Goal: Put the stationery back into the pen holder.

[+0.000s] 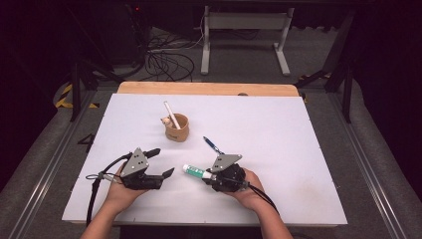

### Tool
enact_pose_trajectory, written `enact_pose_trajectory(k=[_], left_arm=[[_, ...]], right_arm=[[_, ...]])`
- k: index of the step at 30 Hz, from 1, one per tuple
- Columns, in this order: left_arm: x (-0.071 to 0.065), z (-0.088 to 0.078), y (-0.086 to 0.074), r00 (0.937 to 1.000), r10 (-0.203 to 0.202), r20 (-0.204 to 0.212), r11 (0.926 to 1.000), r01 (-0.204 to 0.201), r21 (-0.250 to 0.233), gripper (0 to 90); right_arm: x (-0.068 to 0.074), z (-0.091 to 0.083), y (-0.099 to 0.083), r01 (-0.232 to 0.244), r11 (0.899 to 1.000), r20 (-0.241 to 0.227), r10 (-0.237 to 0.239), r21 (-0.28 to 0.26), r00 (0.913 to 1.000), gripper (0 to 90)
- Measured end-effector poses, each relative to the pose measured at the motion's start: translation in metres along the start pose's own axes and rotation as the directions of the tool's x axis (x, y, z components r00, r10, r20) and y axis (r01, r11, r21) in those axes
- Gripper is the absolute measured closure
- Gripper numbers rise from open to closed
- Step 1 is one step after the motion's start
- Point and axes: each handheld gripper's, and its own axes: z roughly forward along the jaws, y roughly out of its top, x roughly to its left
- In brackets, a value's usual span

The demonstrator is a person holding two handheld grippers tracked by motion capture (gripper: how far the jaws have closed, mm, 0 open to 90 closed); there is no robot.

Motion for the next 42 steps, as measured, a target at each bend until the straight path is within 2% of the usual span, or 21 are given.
enact_pose_trajectory(k=[3,11,15,19,23,29,36,39,42], left_arm=[[-0.004,0.001,0.001,0.9996,0.026,0.010,0.9996,-0.026,0.003,20.8],[-0.013,0.009,0.003,0.9984,0.042,0.037,0.9990,-0.043,0.009,20.8],[-0.021,0.013,0.006,0.9966,0.062,0.054,0.9981,-0.062,0.000,20.9],[-0.027,0.016,0.006,0.9937,0.102,0.045,0.9943,-0.104,0.025,20.9],[-0.029,0.019,0.005,0.9923,0.114,0.049,0.9928,-0.115,0.032,22.1],[-0.033,0.021,0.004,0.9876,0.150,0.045,0.9873,-0.152,0.045,25.8],[-0.037,0.024,0.004,0.9783,0.201,0.050,0.9775,-0.204,0.056,32.1],[-0.039,0.025,0.003,0.9771,0.204,0.060,0.9763,-0.208,0.061,34.2],[-0.041,0.027,0.003,0.9726,0.222,0.068,0.9721,-0.227,0.062,37.3]], right_arm=[[0.002,-0.003,0.003,0.000,1.000,0.006,0.000,-0.030,1.0000,65.7],[0.006,-0.011,0.009,-0.005,0.993,-0.005,0.004,-0.114,1.0000,65.7],[0.010,-0.010,0.012,0.004,0.993,-0.023,-0.006,-0.118,0.9997,65.7],[0.012,-0.009,0.014,0.005,0.992,-0.037,-0.009,-0.123,0.9993,65.7],[0.013,-0.009,0.015,-0.005,0.990,-0.054,-0.002,-0.138,0.9986,65.7],[0.013,-0.012,0.017,-0.046,0.982,-0.092,0.030,-0.183,0.9953,65.8],[0.013,-0.015,0.018,-0.078,0.972,-0.116,0.053,-0.220,0.9918,65.8],[0.013,-0.016,0.019,-0.088,0.968,-0.129,0.059,-0.234,0.9898,65.8],[0.014,-0.016,0.020,-0.095,0.966,-0.139,0.062,-0.241,0.9883,65.7]])
